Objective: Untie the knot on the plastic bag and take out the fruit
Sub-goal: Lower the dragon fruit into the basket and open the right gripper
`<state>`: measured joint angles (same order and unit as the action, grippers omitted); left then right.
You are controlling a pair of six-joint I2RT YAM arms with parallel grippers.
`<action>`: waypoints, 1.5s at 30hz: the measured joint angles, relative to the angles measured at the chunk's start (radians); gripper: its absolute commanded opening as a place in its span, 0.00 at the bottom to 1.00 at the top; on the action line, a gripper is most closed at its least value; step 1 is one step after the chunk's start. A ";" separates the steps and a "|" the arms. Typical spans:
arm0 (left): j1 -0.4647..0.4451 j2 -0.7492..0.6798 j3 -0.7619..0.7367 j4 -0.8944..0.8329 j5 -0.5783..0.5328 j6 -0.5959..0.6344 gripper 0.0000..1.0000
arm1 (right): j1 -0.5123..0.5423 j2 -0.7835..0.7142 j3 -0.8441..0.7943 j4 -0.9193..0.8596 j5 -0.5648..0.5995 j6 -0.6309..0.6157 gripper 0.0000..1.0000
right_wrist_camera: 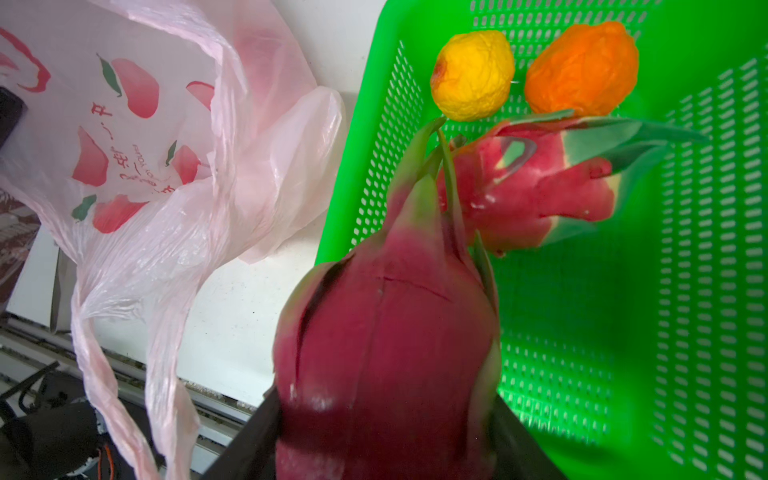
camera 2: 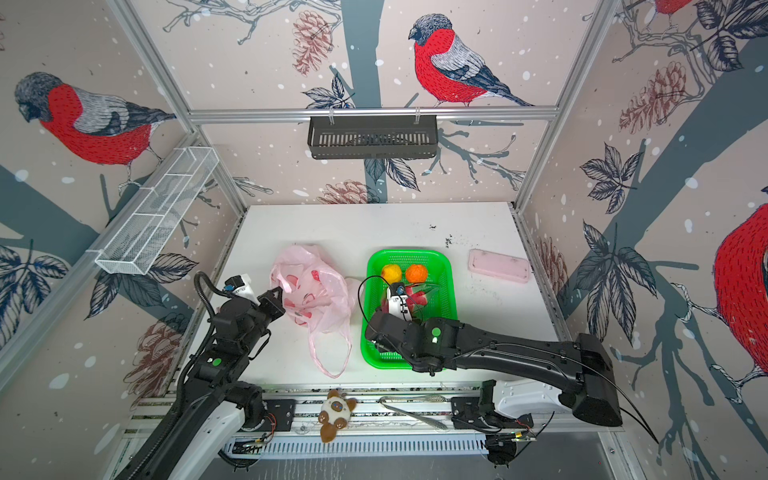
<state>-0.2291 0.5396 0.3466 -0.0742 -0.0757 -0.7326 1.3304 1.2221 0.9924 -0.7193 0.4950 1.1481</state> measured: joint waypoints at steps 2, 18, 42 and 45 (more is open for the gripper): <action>0.000 0.002 0.000 0.000 0.005 0.003 0.00 | 0.024 0.025 0.001 -0.062 0.030 0.107 0.27; 0.001 -0.011 0.000 0.000 0.021 0.010 0.00 | -0.134 -0.068 -0.215 -0.070 0.085 0.375 0.31; 0.001 -0.008 -0.002 0.000 0.022 0.007 0.00 | -0.279 0.022 -0.300 0.158 -0.023 0.161 0.83; 0.001 -0.010 -0.002 0.000 0.022 0.008 0.00 | -0.279 0.022 -0.291 0.150 -0.023 0.160 0.87</action>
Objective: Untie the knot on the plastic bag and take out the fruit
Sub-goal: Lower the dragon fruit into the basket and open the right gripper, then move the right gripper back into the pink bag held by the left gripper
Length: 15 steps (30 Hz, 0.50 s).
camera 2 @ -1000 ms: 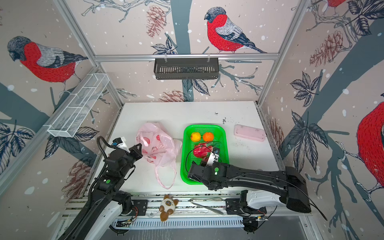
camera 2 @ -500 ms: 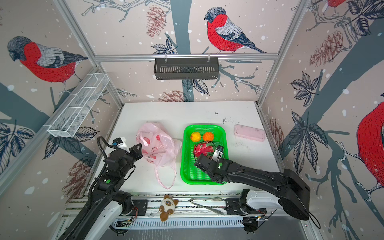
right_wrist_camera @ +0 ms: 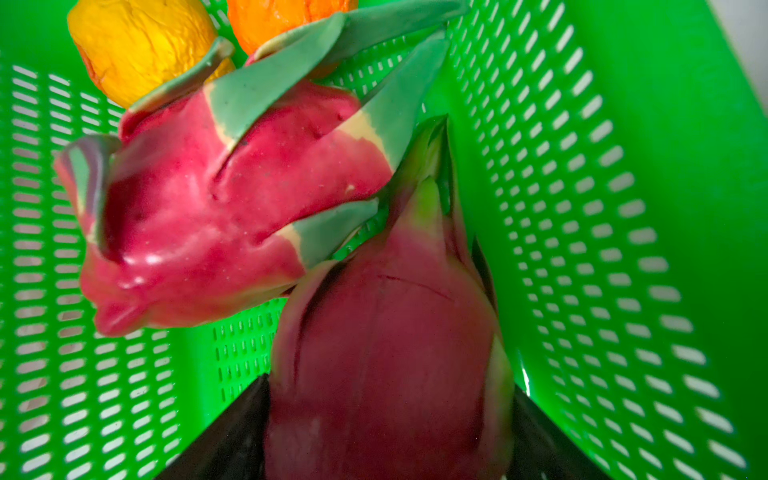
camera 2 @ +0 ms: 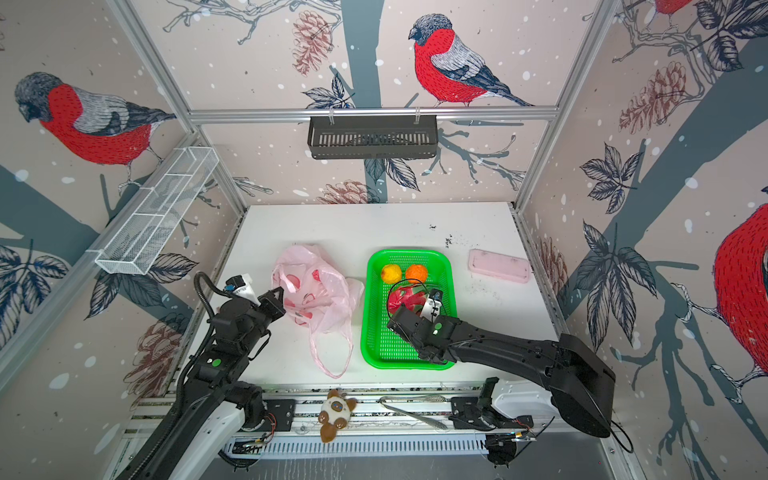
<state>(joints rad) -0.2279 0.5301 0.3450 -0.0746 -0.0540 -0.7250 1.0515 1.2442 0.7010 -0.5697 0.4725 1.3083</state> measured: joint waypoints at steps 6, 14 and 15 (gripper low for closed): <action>0.000 -0.010 0.000 0.000 0.001 0.001 0.00 | 0.015 -0.002 0.042 -0.044 0.001 0.001 0.93; 0.000 -0.015 0.000 -0.007 0.002 0.003 0.00 | 0.084 0.004 0.189 -0.180 0.071 0.035 0.96; 0.000 -0.015 0.000 -0.007 0.002 0.003 0.00 | 0.094 0.011 0.210 -0.199 0.086 0.041 0.94</action>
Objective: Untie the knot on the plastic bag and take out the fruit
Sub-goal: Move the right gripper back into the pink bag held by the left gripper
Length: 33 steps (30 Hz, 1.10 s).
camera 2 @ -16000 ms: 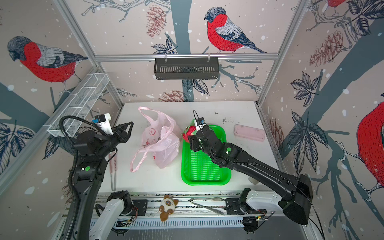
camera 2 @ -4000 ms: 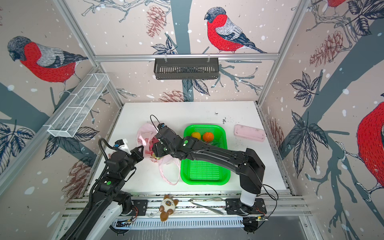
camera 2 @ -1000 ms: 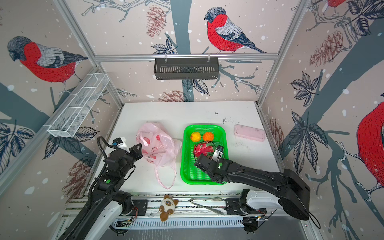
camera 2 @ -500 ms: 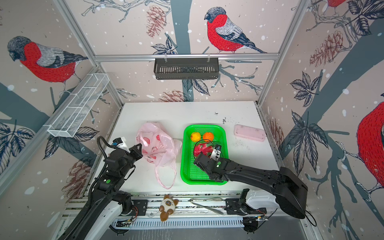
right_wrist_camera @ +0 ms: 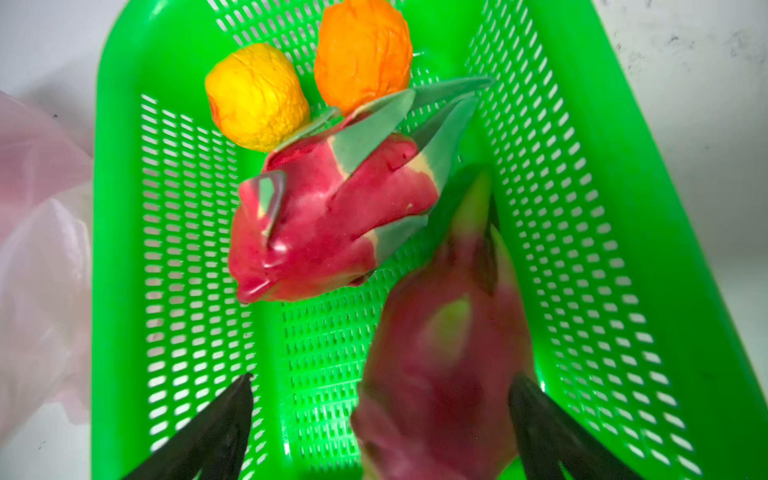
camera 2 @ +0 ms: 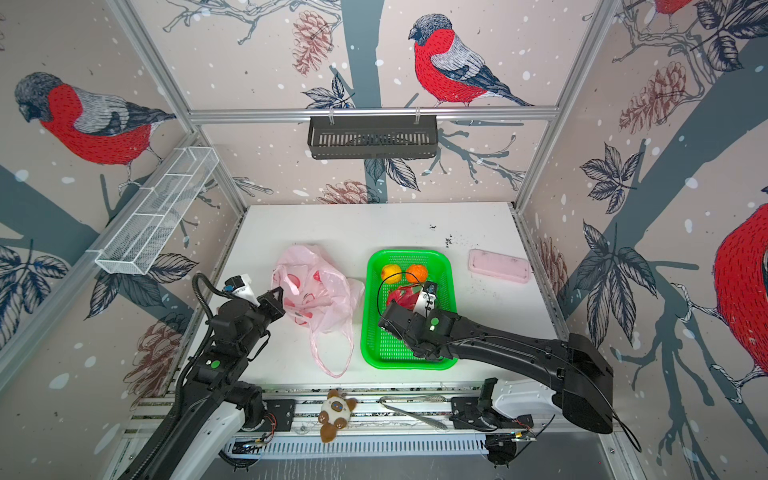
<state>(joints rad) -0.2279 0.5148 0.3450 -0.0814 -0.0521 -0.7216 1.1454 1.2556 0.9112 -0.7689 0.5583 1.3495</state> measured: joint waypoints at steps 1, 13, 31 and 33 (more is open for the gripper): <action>0.000 0.000 0.000 0.000 0.000 0.003 0.00 | 0.011 0.012 0.021 -0.016 0.011 0.009 0.92; 0.000 0.008 0.002 -0.010 0.027 0.023 0.00 | 0.164 0.229 0.371 0.151 0.016 -0.387 0.67; 0.000 -0.084 -0.018 -0.043 0.106 -0.006 0.00 | 0.097 0.795 0.816 0.348 -0.216 -0.610 0.56; 0.000 -0.098 -0.018 -0.044 0.113 -0.008 0.00 | 0.087 0.842 0.850 0.359 -0.217 -0.586 0.56</action>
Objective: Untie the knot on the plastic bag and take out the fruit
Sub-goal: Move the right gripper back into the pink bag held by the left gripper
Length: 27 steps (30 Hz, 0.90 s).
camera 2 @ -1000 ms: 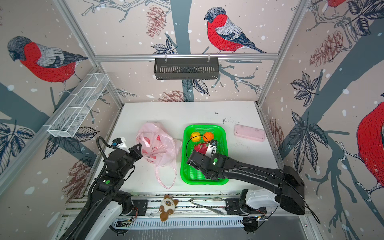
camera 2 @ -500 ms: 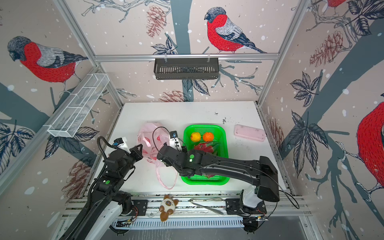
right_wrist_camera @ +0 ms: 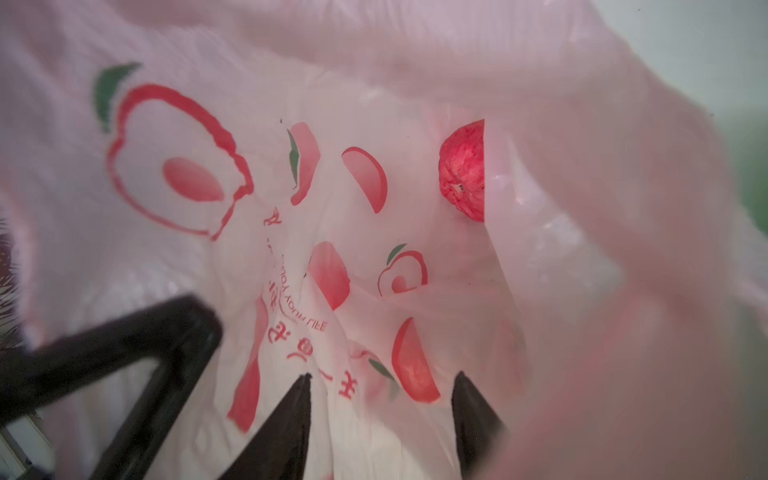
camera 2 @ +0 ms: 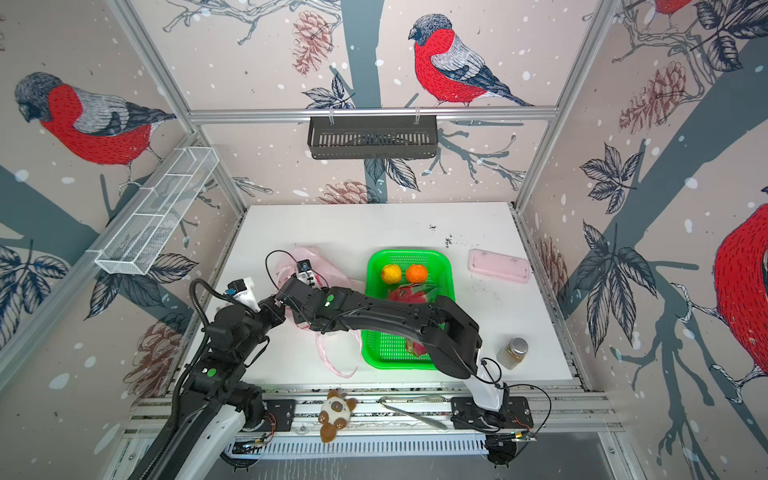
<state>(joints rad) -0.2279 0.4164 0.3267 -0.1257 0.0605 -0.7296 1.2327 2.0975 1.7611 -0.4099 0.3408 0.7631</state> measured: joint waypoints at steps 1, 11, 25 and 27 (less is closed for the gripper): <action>0.000 -0.006 0.000 -0.003 0.006 -0.003 0.00 | -0.004 0.017 0.014 0.000 0.000 0.007 0.56; 0.002 -0.109 -0.003 -0.108 0.099 -0.032 0.00 | -0.058 0.178 0.172 0.001 0.004 0.114 0.60; -0.027 -0.129 -0.014 -0.156 0.224 -0.086 0.00 | -0.100 0.250 0.219 0.045 0.010 0.206 0.78; -0.042 -0.129 -0.015 -0.156 0.227 -0.094 0.00 | -0.105 0.258 0.221 0.053 0.018 0.212 0.80</action>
<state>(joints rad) -0.2699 0.2874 0.3119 -0.2821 0.2878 -0.8238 1.1278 2.3554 1.9823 -0.3565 0.3584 0.9749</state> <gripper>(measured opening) 0.046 0.783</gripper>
